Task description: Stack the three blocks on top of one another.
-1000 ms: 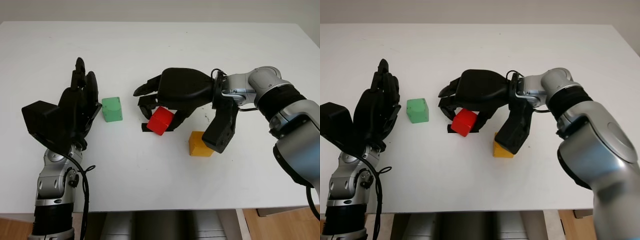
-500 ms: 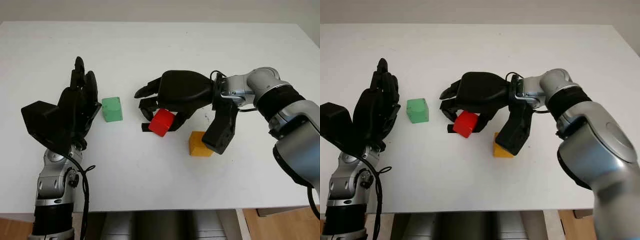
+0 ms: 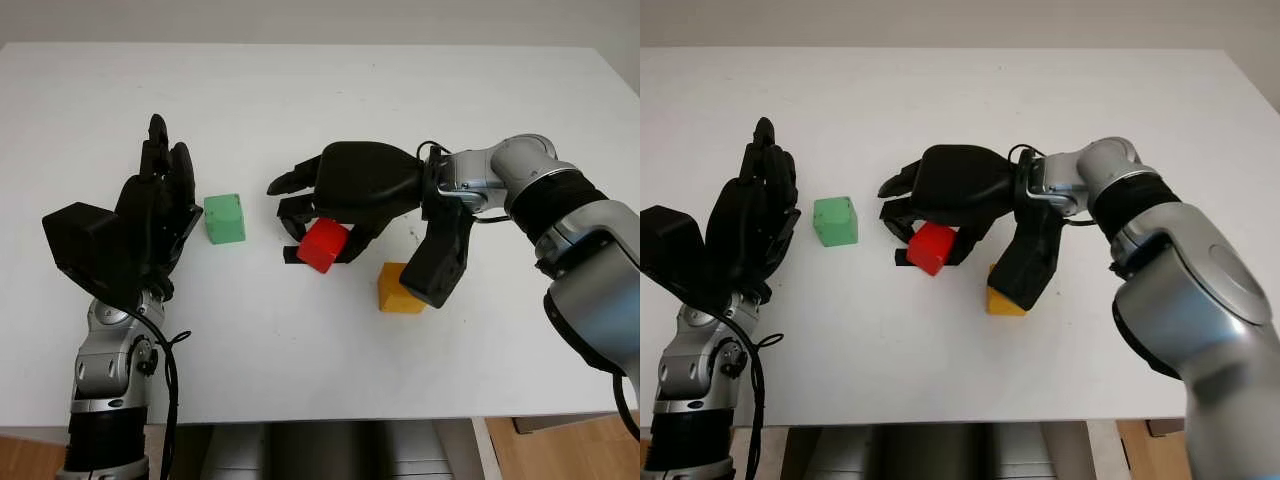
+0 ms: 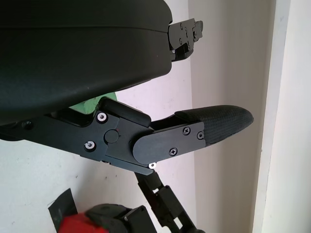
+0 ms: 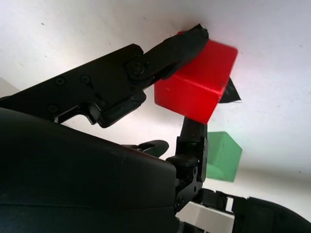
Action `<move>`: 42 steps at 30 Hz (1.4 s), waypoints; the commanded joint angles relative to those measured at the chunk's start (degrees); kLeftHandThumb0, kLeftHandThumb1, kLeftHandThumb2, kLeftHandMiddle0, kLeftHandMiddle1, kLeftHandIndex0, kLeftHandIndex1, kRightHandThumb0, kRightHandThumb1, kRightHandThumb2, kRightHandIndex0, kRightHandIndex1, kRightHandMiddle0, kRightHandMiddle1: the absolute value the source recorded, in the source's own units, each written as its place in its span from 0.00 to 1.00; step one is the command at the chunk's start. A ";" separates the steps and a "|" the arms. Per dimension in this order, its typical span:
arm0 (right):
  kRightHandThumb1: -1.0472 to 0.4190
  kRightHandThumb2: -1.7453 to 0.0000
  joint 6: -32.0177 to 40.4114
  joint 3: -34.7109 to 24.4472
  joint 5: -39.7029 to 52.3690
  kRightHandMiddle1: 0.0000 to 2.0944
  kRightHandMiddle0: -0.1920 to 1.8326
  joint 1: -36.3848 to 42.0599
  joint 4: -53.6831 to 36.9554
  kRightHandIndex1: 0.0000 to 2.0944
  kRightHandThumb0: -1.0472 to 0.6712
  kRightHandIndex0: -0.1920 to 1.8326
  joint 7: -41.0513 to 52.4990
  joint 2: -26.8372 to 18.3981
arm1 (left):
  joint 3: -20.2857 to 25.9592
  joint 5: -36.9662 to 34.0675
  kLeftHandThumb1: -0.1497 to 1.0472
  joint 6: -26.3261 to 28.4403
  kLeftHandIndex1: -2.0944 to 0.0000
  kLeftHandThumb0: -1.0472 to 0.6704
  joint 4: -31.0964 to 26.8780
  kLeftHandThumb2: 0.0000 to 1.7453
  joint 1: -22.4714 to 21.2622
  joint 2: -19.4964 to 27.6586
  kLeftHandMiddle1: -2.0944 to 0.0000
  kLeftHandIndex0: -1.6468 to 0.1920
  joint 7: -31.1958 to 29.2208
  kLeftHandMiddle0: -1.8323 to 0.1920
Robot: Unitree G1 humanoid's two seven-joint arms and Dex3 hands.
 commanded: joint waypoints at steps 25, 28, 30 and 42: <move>0.00 0.78 2.88 -15.96 25.51 0.14 0.18 3.01 -0.33 0.01 0.12 0.21 21.76 -0.42 | 0.66 0.48 1.00 0.07 1.00 0.16 -0.74 0.38 0.36 1.74 1.00 1.00 -1.33 1.00; 0.00 0.73 7.60 -22.93 38.46 0.10 0.15 6.14 -3.35 0.00 0.15 0.18 34.31 0.57 | 1.02 -0.09 1.00 0.27 1.00 0.16 -1.24 0.38 0.64 2.21 1.00 1.00 -1.88 1.00; 0.00 0.71 11.98 -26.68 44.70 0.08 0.13 8.63 -6.77 0.00 0.15 0.15 39.82 0.96 | 0.96 0.28 1.00 0.54 1.00 0.15 -1.67 0.37 0.86 2.85 1.00 1.00 -2.08 1.00; 0.00 0.65 29.92 -37.64 54.39 0.06 0.12 21.43 -20.96 0.02 0.15 0.14 43.84 2.14 | -0.93 13.67 1.00 0.12 0.98 0.16 -5.28 0.15 2.05 6.48 0.97 0.96 2.98 0.96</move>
